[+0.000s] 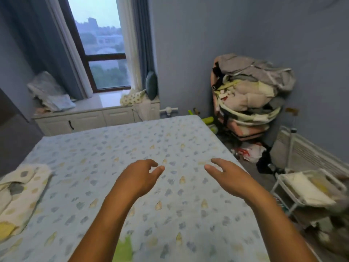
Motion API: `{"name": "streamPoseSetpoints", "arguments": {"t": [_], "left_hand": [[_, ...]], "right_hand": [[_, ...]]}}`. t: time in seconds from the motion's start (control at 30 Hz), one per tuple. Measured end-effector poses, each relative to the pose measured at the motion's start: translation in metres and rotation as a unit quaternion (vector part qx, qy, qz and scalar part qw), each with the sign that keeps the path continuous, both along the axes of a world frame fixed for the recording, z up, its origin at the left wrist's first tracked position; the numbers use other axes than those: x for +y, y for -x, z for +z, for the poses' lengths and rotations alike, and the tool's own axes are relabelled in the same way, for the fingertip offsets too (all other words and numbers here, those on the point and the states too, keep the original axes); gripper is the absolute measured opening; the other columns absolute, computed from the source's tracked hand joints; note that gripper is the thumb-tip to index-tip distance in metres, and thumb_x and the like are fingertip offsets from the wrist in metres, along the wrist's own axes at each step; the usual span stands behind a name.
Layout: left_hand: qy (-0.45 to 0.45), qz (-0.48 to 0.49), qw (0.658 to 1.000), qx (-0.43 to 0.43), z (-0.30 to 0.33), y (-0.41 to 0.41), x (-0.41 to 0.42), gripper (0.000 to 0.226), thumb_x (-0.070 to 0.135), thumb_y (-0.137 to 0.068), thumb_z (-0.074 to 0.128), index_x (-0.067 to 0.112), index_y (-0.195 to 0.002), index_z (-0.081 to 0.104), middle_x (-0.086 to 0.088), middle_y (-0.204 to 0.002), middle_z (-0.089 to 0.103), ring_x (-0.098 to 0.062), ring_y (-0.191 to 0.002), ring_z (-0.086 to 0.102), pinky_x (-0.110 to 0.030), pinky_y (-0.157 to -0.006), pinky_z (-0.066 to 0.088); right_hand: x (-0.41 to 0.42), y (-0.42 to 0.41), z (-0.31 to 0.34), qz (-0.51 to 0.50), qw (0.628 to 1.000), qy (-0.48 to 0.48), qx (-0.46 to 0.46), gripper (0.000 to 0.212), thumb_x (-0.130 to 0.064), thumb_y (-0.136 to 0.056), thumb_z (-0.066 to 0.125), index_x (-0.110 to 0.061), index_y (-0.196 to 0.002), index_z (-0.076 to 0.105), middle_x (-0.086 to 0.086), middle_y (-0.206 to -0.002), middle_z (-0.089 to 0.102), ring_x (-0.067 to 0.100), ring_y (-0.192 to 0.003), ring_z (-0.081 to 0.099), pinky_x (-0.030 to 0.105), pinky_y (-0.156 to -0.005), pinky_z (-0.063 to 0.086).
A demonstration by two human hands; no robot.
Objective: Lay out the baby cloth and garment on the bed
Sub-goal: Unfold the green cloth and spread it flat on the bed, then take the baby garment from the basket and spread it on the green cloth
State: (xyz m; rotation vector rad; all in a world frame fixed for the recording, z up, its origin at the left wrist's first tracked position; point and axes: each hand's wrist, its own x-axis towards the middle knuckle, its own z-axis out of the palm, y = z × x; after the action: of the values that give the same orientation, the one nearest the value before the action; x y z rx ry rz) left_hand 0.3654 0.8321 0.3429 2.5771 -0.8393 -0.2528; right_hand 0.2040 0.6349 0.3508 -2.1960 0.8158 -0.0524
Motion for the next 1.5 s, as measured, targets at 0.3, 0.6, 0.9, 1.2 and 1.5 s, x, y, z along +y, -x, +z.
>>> {"name": "streamPoseSetpoints", "arguments": {"t": [0.3,0.6,0.9,1.2,1.5], "left_hand": [[0.050,-0.164,0.984,-0.037,0.115,0.152,-0.132,0.050,0.064,-0.089,0.046,0.033,-0.125,0.061,0.004,-0.123,0.066,-0.018,-0.107,0.061,-0.030,-0.076,0.043],[0.074,-0.269,0.958,-0.068,0.153,0.330,-0.264,0.048,0.056,-0.092,0.049,0.025,-0.126,0.063,0.000,-0.123,0.068,-0.019,-0.108,0.063,-0.034,-0.085,0.052],[0.082,-0.265,0.959,-0.059,0.149,0.468,-0.394,0.050,0.053,-0.091,0.054,0.025,-0.132,0.058,0.000,-0.132,0.063,-0.020,-0.117,0.060,-0.034,-0.091,0.050],[0.082,-0.207,0.974,-0.052,0.122,0.487,-0.513,0.052,0.056,-0.090,0.054,0.022,-0.129,0.060,-0.003,-0.126,0.066,-0.022,-0.111,0.062,-0.036,-0.087,0.052],[0.093,-0.137,0.986,-0.022,0.038,0.449,-0.655,0.041,0.053,-0.088,0.057,0.027,-0.119,0.064,0.000,-0.116,0.070,-0.018,-0.102,0.065,-0.029,-0.073,0.048]], "right_hand": [[-0.080,0.211,0.112,-0.167,0.981,0.089,-0.041,0.066,-0.057,-0.093,0.044,-0.020,-0.147,0.038,0.005,-0.153,0.040,0.026,-0.136,0.043,0.038,-0.105,0.038],[-0.160,0.431,0.132,-0.309,0.938,0.129,-0.086,0.059,-0.050,-0.093,0.049,-0.017,-0.142,0.046,0.007,-0.145,0.051,0.024,-0.130,0.050,0.037,-0.106,0.041],[-0.282,0.576,0.131,-0.305,0.938,0.144,-0.083,0.059,-0.052,-0.095,0.045,-0.022,-0.146,0.039,0.003,-0.150,0.041,0.022,-0.135,0.042,0.035,-0.105,0.036],[-0.416,0.588,0.107,-0.256,0.954,0.125,-0.088,0.055,-0.048,-0.096,0.046,-0.022,-0.145,0.041,0.004,-0.147,0.044,0.021,-0.130,0.046,0.026,-0.091,0.035],[-0.574,0.523,0.048,-0.195,0.974,0.097,-0.063,0.053,-0.046,-0.095,0.049,-0.020,-0.141,0.047,0.007,-0.144,0.049,0.025,-0.128,0.049,0.040,-0.106,0.041]]}}
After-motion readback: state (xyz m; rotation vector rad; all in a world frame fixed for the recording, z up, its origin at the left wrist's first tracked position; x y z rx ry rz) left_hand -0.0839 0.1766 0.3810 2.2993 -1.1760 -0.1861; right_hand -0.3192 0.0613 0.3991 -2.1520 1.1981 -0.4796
